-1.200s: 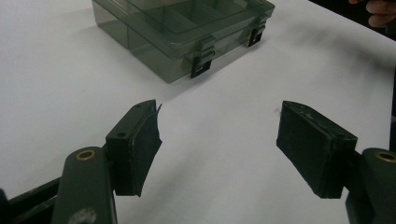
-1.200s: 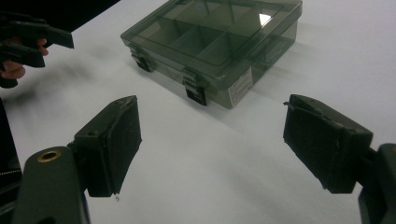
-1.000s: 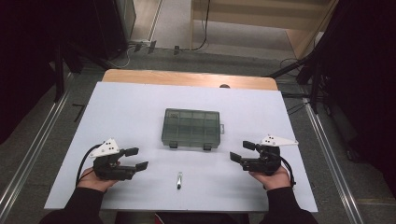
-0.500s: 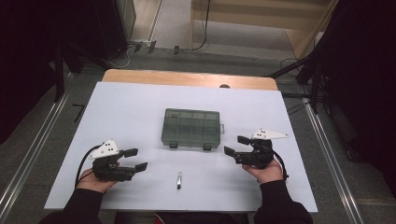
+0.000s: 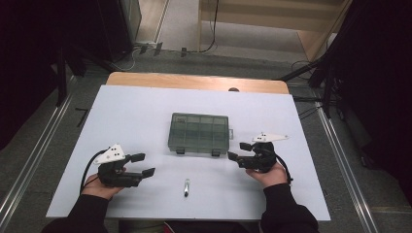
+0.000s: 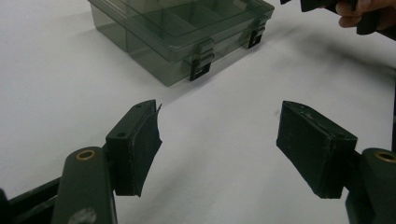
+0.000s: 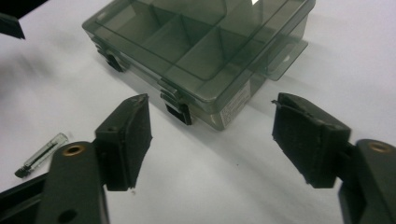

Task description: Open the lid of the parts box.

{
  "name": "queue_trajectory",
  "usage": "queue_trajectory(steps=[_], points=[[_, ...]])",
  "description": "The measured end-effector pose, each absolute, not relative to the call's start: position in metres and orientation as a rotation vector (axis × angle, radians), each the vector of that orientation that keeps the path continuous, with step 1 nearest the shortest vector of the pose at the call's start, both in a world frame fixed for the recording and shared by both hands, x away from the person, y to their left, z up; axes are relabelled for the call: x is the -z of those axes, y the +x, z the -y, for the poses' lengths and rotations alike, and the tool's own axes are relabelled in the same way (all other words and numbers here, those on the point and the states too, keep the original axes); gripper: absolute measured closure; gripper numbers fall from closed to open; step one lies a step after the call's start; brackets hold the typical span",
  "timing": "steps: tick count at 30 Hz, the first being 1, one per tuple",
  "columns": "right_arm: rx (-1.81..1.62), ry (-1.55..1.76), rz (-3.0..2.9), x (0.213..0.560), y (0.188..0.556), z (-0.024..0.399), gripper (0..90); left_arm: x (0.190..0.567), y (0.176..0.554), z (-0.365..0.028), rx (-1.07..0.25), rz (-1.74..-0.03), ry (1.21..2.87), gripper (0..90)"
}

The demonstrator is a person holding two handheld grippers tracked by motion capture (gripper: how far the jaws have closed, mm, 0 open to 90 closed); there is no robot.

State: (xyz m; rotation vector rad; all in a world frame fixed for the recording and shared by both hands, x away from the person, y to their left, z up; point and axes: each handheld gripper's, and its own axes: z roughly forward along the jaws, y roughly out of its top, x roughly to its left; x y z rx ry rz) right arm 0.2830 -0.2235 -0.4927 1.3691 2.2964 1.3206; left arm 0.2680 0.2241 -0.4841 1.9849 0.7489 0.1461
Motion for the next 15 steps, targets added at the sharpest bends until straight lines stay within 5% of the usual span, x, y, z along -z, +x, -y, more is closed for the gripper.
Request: queue_trajectory(steps=[3,4,9,12,13,15], points=[[-1.321,1.376,-2.307,0.494,0.285,0.224,42.4,0.485,0.268,-0.224,-0.146,-0.749,1.991,29.3],[-1.310,1.387,-2.325,0.495,0.287,0.222,52.8,0.485,0.267,-0.225,-0.155,-0.749,1.986,29.3],[-1.242,1.376,-2.391,0.500,0.290,0.216,63.3,0.484,0.268,-0.226,-0.155,-0.753,1.982,29.3],[-1.198,1.369,-2.419,0.502,0.290,0.215,75.7,0.485,0.268,-0.225,-0.155,-0.750,1.988,29.3],[-1.176,1.367,-2.437,0.503,0.291,0.214,87.4,0.485,0.268,-0.225,-0.160,-0.746,1.991,29.3],[-1.158,1.371,-2.438,0.503,0.291,0.214,90.0,0.484,0.268,-0.225,-0.158,-0.747,1.988,29.2]])
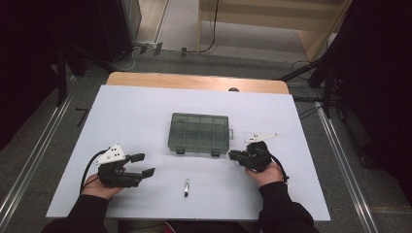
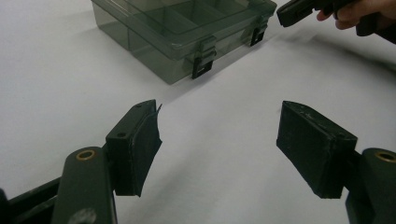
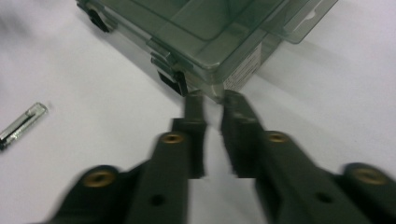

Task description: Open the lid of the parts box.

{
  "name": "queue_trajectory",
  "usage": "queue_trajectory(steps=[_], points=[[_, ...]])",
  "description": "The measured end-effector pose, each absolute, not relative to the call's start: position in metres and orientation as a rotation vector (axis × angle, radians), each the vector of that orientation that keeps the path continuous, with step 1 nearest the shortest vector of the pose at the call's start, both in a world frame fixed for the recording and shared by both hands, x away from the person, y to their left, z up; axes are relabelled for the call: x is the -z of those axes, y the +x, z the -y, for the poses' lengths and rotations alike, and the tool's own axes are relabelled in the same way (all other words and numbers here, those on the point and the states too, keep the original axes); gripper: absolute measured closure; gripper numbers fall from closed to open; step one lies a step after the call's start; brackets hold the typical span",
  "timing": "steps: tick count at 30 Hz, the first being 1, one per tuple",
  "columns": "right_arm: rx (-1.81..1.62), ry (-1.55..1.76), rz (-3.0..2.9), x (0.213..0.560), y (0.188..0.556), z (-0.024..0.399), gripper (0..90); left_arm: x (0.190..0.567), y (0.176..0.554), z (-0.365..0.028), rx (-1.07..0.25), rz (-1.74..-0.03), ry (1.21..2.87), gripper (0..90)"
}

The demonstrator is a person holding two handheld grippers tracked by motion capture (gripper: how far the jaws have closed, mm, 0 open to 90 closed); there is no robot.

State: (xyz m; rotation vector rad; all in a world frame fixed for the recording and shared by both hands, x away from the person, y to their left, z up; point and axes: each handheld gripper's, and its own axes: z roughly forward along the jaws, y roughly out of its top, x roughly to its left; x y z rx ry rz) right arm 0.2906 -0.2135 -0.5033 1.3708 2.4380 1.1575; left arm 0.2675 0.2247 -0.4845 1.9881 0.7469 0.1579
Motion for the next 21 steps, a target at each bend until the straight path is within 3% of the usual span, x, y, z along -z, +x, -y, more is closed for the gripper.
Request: queue_trajectory(steps=[21], points=[[-1.153,1.375,-2.447,0.5016,0.2994,0.2100,90.0,0.4850,0.2647,-0.2291,-0.168,-0.763,1.985,29.3]])
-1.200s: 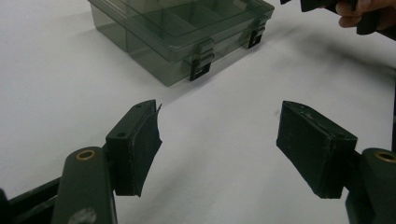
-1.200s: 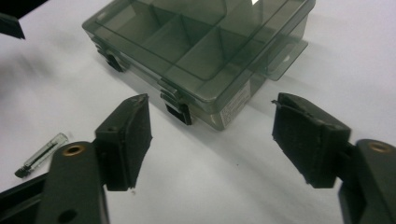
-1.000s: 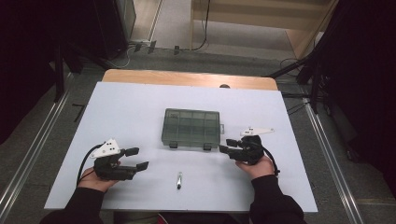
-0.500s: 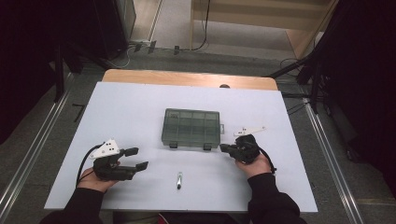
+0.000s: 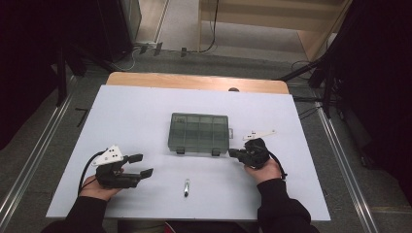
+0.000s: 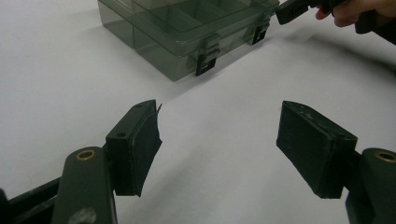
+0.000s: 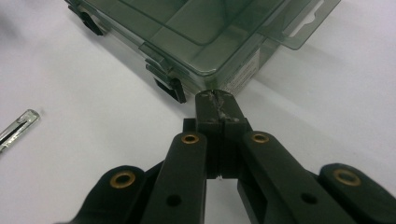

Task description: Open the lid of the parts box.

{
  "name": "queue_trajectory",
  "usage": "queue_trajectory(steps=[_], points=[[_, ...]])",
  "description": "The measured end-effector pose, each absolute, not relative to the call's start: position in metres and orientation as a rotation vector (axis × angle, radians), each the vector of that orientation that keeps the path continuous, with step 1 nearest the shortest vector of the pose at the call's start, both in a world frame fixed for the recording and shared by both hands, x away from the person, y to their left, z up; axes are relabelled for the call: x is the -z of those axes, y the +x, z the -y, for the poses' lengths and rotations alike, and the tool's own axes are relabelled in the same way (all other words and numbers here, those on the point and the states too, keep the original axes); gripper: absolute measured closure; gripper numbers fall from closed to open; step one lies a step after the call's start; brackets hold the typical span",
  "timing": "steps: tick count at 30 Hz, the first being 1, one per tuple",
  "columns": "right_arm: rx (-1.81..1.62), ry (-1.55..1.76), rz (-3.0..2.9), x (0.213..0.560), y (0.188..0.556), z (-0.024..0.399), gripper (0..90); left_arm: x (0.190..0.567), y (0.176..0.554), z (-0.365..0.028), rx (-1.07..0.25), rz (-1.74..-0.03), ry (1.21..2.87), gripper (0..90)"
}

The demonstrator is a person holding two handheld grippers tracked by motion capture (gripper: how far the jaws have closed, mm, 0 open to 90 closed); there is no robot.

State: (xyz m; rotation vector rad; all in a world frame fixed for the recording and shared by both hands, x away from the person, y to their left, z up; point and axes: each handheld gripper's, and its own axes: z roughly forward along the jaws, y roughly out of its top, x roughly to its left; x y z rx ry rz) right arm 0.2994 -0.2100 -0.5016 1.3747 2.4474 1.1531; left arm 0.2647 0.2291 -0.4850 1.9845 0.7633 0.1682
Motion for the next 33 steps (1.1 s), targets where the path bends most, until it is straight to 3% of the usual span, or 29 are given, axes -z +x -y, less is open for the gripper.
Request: queue_trajectory(steps=[33], points=[[-1.285,1.370,-2.379,0.490,0.301,0.215,90.0,0.486,0.278,-0.212,-0.123,-0.741,2.041,29.2]])
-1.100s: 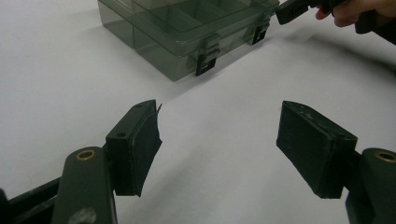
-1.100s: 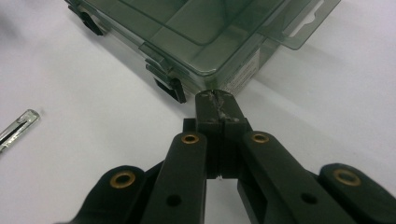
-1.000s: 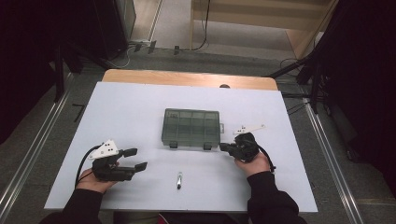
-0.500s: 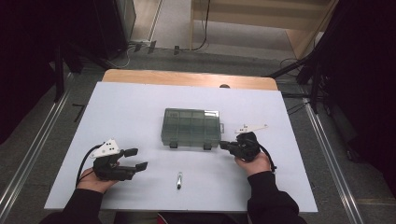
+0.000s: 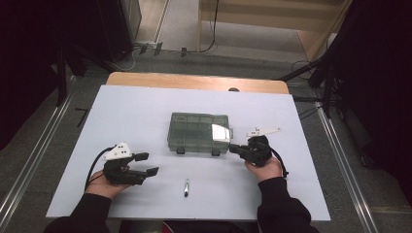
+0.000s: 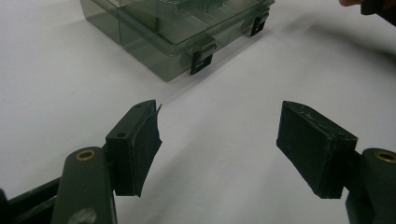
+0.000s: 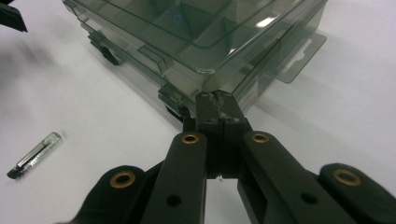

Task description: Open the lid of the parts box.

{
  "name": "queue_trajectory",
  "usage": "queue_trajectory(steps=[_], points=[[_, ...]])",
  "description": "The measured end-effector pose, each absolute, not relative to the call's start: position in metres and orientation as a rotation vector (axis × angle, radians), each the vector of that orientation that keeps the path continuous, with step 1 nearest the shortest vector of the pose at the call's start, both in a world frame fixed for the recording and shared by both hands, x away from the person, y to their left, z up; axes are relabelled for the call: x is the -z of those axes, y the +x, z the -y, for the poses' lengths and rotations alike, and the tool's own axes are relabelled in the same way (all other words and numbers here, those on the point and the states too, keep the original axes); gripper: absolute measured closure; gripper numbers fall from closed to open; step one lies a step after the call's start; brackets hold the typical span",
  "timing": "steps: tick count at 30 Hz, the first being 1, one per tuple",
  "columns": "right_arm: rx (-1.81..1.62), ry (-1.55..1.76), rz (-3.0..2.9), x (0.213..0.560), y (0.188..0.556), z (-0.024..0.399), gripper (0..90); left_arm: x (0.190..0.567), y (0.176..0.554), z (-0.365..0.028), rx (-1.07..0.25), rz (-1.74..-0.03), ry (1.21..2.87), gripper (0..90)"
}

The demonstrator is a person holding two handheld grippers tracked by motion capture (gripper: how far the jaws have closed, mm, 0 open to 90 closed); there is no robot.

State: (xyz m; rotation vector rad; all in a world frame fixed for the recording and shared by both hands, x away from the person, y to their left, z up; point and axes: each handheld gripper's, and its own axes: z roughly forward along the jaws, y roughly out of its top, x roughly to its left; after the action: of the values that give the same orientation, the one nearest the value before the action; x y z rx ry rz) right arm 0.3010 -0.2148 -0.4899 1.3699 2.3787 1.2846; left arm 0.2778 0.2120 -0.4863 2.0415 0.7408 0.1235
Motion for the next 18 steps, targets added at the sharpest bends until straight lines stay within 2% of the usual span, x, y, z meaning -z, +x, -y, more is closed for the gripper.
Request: queue_trajectory(steps=[18], points=[[-1.315,1.345,-2.364,0.483,0.310,0.210,90.0,0.487,0.291,-0.206,-0.103,-0.768,2.056,29.2]])
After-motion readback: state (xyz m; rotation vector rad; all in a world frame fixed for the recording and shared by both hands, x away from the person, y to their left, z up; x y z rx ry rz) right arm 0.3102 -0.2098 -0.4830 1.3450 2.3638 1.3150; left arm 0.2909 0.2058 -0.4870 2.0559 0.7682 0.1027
